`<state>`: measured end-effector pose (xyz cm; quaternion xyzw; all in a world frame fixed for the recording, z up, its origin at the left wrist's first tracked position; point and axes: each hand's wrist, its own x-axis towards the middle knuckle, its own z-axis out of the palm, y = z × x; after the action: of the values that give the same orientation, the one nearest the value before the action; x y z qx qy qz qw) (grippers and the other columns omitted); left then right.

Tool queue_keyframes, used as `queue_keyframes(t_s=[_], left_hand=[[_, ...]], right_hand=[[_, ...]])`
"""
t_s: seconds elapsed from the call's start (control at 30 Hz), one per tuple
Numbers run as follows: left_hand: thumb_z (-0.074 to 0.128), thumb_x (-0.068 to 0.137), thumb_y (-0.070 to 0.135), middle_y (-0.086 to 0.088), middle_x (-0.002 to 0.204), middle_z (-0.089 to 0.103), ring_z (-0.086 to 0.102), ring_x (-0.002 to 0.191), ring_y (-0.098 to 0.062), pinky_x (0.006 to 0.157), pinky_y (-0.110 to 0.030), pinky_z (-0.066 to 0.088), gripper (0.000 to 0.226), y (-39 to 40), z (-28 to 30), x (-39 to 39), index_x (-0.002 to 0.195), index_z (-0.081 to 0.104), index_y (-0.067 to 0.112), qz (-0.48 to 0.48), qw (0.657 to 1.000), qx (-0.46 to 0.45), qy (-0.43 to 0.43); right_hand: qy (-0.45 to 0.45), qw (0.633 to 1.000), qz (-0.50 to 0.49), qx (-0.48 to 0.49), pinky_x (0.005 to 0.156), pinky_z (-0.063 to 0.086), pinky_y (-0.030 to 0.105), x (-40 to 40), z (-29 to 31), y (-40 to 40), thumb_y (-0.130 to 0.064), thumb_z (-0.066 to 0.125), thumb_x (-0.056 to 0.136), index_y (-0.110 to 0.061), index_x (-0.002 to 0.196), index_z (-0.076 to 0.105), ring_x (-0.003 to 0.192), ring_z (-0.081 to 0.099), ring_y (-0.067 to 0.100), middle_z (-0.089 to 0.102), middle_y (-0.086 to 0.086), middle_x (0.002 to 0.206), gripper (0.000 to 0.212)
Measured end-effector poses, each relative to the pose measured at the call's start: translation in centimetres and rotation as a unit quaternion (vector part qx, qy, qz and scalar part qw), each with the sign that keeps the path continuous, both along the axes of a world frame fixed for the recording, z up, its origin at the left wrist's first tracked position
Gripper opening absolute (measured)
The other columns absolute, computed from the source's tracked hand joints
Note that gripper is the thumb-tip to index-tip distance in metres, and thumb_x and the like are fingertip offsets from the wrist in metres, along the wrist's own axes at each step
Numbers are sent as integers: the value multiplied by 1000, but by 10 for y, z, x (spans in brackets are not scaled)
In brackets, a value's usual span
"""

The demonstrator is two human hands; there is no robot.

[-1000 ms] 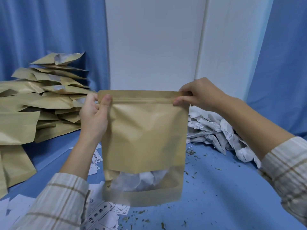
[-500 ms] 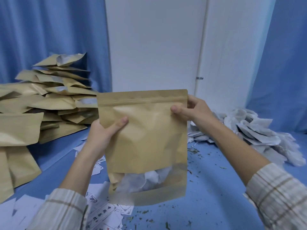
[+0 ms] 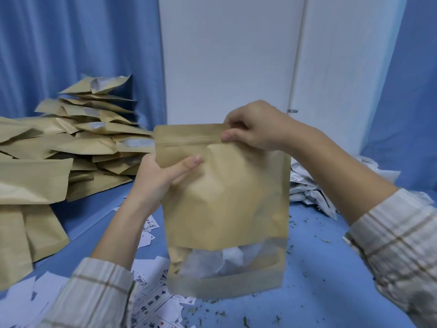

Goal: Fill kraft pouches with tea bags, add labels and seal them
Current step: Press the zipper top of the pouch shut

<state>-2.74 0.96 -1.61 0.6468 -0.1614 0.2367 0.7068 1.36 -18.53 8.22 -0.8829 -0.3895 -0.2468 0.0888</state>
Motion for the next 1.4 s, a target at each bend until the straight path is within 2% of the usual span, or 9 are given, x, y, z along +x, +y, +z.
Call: queue_keyframes(t_s=[0.13,0.37,0.5,0.6,0.77,1.0,1.2,1.33,1.4], left_hand=[[75,61,49,13,70,72,67,64,-3,56,-15,51,12,-3,11,0,67,73,38,60,998,-28,9],[67,77,32,19,66,69,64,62,4,57,-11,49,19,2,7,0,63,72,43,81,996,-26,-17],[66,77,33,19,67,69,64,63,4,58,-10,49,17,3,4,3,64,72,43,74,997,-18,-28],[66,66,46,16,70,71,65,66,1,61,-13,51,12,17,-1,6,67,74,36,71,996,-58,-21],[75,65,30,8,81,74,69,67,-8,55,-20,53,21,34,-30,8,84,70,25,1,996,-82,37],[82,60,47,-5,94,71,68,81,-18,67,-26,52,55,48,-110,-12,98,68,9,-77,946,116,294],[51,83,49,-3,86,70,67,65,-16,53,-22,53,40,59,-89,-16,90,74,17,-148,925,-136,322],[49,83,51,-8,99,60,57,99,-26,90,-43,51,49,61,-91,-27,105,62,9,-245,880,-349,209],[46,84,50,-4,88,61,62,88,-26,83,-42,53,44,55,-96,-30,94,65,12,-247,867,-392,185]], right_hand=[[26,1000,3,-11,55,29,21,3,-10,-1,-39,62,84,-2,92,63,66,43,17,51,3,68,38],[64,992,-44,95,56,27,28,10,-20,-20,-57,71,64,-2,79,65,62,38,15,46,8,61,58],[105,970,-48,215,56,39,11,15,-35,-35,-55,79,53,-29,78,69,64,53,-2,64,-13,65,38],[244,908,-16,340,71,53,12,22,-60,-60,-46,86,46,-34,97,65,78,64,-1,69,-12,87,56],[511,828,42,226,79,54,17,22,-149,-67,-41,71,71,-26,104,68,100,66,8,71,-6,107,36],[497,721,42,482,62,53,20,20,-201,-31,-27,56,90,-19,101,65,80,69,10,72,1,97,17],[494,615,26,613,68,55,31,12,-191,-16,-6,45,94,-3,111,56,77,66,20,66,14,100,20],[538,499,59,677,71,47,36,-1,-189,-12,-2,39,90,-6,110,50,76,56,26,57,17,89,23],[534,465,90,700,72,53,35,-10,-188,-1,1,38,90,-4,97,58,75,63,23,66,12,85,21]])
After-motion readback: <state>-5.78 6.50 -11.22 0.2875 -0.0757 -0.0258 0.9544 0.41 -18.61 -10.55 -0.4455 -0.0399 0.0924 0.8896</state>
